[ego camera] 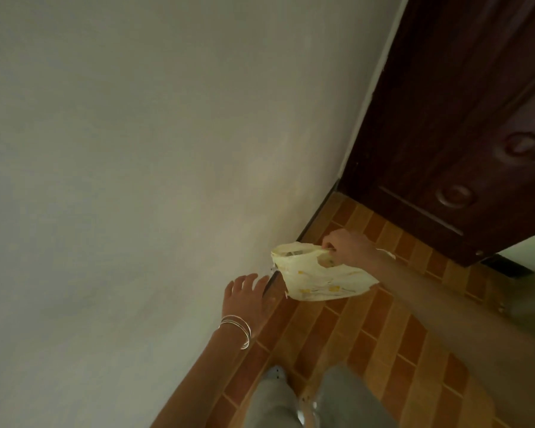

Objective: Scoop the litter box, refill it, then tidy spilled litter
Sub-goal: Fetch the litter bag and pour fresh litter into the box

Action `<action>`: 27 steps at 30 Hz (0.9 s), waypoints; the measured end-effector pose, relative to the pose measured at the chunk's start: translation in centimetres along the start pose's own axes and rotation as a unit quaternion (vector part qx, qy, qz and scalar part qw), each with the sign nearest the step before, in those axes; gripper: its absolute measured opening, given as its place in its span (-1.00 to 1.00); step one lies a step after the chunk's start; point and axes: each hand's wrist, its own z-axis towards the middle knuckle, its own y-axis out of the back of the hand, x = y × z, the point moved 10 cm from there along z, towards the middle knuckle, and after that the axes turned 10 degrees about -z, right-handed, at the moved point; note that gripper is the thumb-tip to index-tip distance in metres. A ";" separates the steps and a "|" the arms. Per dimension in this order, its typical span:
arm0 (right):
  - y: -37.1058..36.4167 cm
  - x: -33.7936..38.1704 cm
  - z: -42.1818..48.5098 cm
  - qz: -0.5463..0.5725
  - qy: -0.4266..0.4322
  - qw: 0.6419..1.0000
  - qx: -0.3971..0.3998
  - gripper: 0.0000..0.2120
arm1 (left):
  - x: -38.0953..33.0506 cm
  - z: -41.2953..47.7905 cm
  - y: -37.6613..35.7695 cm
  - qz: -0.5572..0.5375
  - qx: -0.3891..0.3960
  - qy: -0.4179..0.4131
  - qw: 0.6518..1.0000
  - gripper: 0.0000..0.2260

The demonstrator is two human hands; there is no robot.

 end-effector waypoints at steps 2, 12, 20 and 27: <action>-0.4 -1.1 2.2 -0.012 0.011 1.000 0.007 -0.78 | -0.4 1.9 -0.3 -0.006 0.002 0.012 1.000 -0.51; -3.7 -5.2 12.1 -0.070 0.168 0.983 0.009 -0.86 | -3.0 8.9 -5.2 -0.083 0.021 0.180 0.980 -0.23; -11.4 -8.0 18.7 -0.089 0.264 0.958 0.071 -0.84 | -5.5 14.0 -11.2 -0.112 -0.005 0.238 0.965 -0.52; -19.6 -7.6 28.1 -0.050 0.285 0.953 0.090 -0.82 | -3.9 22.5 -20.3 -0.114 -0.017 0.241 0.964 -0.53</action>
